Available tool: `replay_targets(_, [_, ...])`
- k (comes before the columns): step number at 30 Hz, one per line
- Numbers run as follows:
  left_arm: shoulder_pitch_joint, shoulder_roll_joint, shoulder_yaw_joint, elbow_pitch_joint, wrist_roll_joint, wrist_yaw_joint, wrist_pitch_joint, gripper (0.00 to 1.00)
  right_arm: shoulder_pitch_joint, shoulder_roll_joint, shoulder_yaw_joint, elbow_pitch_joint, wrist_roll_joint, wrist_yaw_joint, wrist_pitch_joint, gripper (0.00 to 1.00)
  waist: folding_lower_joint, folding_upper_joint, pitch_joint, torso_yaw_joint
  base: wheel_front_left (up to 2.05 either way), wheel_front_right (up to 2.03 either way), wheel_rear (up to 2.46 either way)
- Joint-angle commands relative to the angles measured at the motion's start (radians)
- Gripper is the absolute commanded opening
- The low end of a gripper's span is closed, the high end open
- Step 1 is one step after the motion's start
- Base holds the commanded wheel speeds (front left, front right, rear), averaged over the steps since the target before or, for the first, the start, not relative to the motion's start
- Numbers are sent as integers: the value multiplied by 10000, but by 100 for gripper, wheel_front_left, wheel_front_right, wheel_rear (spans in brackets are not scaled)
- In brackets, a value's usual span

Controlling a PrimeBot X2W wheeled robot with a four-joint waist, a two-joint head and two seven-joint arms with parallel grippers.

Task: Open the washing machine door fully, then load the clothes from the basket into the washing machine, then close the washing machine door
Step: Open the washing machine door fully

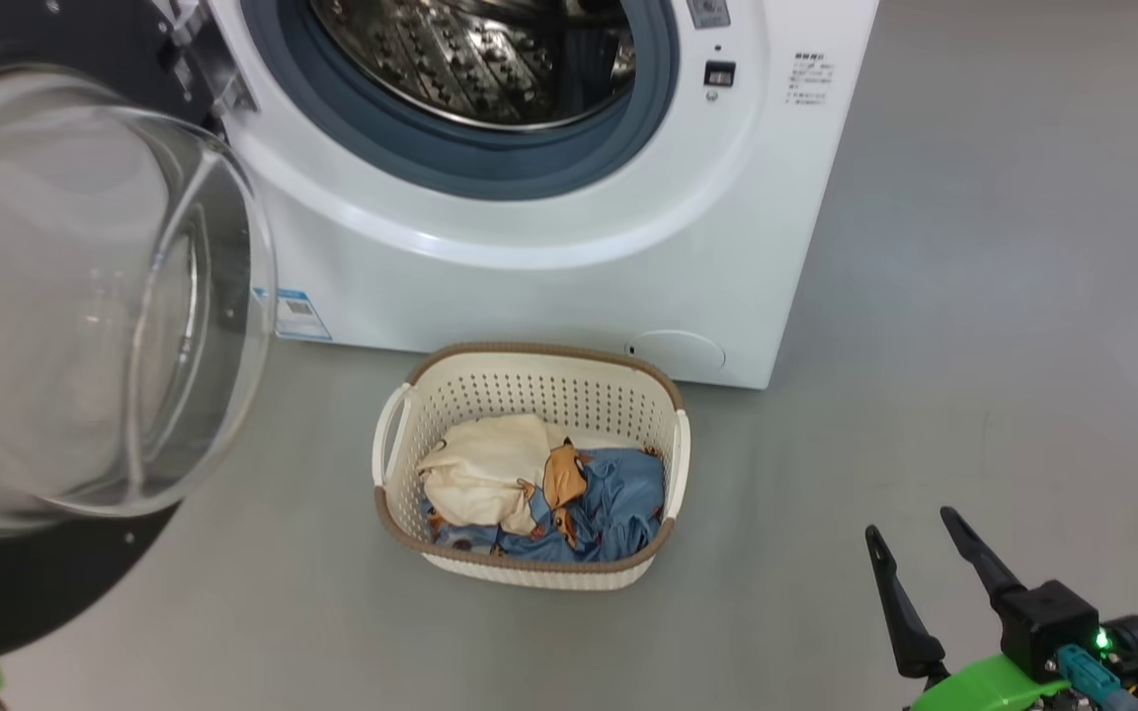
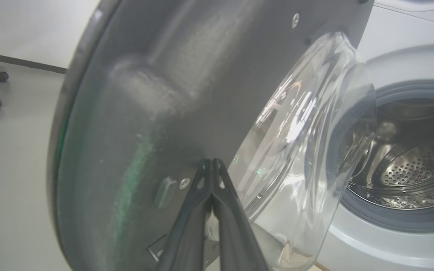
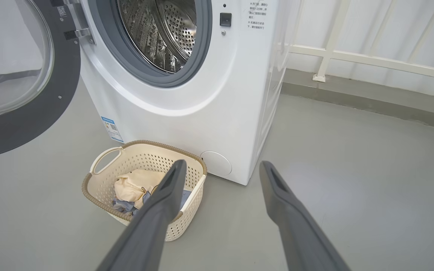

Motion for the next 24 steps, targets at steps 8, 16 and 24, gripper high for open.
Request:
replay_targets(8, [-1273, 955, 1347, 861, -202, -444, -134, 0, -443, -206, 63, -782, -420, 16, 381, 100, 0, 0, 685, 47, 0, 0, 0])
replay_targets(16, [-2425, 1587, 1887, 2304, -39, -1000, -134, 0, -565, -607, 34, -1511, -482, 16, 892, 100, 0, 0, 1288, 158, 0, 0, 0])
replay_targets(24, [-3308, 1661, 2327, 3038, 507, -1418, -135, 0, -600, -920, -37, -1969, -444, 16, 1201, 100, 0, 0, 1808, 246, 0, 0, 0])
